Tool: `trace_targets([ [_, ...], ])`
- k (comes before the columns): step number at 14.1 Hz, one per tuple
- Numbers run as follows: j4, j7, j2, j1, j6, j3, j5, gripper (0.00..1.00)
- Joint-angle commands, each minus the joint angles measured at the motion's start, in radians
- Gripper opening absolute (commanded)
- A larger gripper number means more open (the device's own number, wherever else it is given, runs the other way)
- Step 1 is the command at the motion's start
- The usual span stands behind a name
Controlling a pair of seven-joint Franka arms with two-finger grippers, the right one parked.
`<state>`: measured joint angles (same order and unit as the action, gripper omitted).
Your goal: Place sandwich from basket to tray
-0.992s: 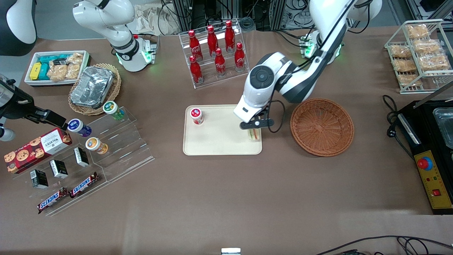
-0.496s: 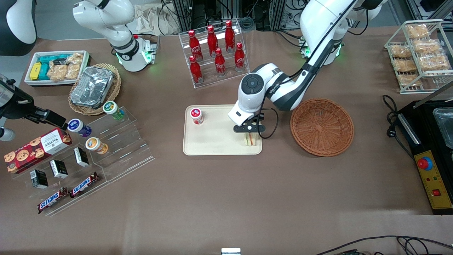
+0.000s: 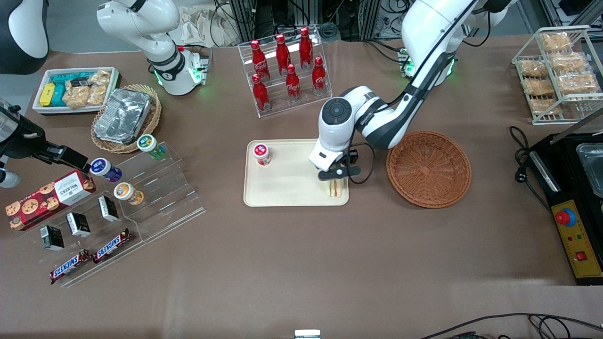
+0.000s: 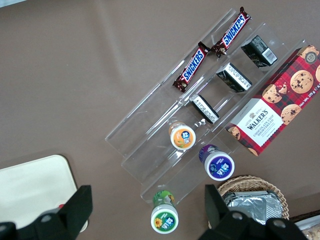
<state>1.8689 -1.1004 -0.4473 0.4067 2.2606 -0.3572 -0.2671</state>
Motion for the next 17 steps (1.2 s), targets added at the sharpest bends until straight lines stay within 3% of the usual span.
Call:
trace_targets([
  [1,0.01,-0.052,0.157,-0.009,-0.143,0.03,-0.018,1.0],
  [4,0.006,-0.065,0.258,-0.008,-0.262,0.088,-0.02,1.0],
  [9,-0.008,-0.042,0.341,-0.044,-0.291,0.196,-0.003,1.0],
  [12,-0.005,0.106,0.384,-0.123,-0.315,0.196,0.046,1.0],
  [17,-0.001,0.503,0.481,-0.308,-0.408,0.196,0.147,1.0],
])
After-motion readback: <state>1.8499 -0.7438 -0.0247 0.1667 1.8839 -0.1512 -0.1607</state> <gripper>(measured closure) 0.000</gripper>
